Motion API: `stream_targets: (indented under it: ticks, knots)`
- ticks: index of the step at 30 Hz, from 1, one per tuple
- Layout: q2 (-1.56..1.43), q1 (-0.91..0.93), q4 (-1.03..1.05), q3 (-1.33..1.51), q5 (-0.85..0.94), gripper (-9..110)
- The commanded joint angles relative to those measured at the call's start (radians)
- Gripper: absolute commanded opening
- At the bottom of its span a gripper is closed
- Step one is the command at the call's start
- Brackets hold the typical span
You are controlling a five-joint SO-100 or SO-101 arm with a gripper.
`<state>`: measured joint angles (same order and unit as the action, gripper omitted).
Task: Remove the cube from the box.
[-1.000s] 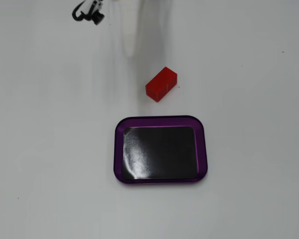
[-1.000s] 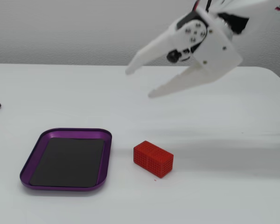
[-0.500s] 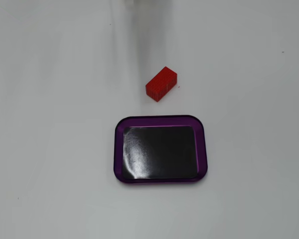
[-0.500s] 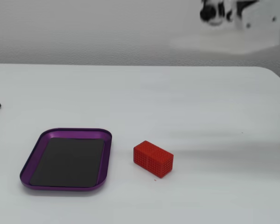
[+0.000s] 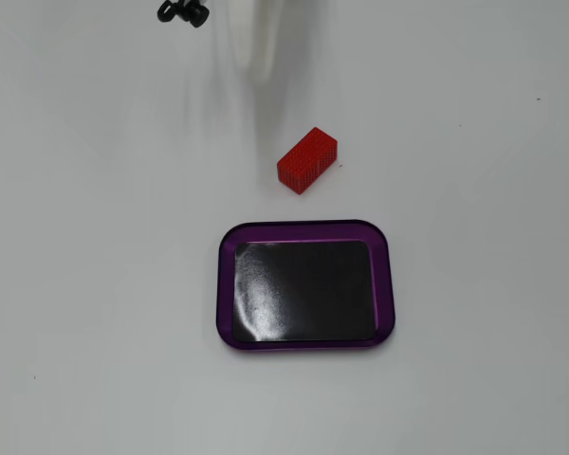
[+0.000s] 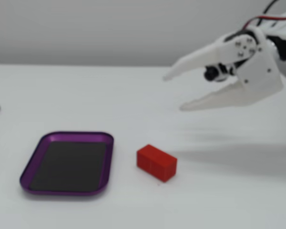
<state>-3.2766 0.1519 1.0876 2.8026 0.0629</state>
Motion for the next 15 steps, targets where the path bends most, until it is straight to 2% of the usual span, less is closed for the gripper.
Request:
stream_targets:
  ticks: [1, 4, 7, 15]
  knots:
    - [-0.041, 0.002, 0.003, 0.04, -0.003, 14]
    - [-0.041, 0.0, 0.003, 0.064, -0.005, 11]
    - [-0.041, -0.006, 0.003, 0.064, -0.005, -2]
    - [-0.043, -0.011, 0.003, 0.067, 0.037, -1]
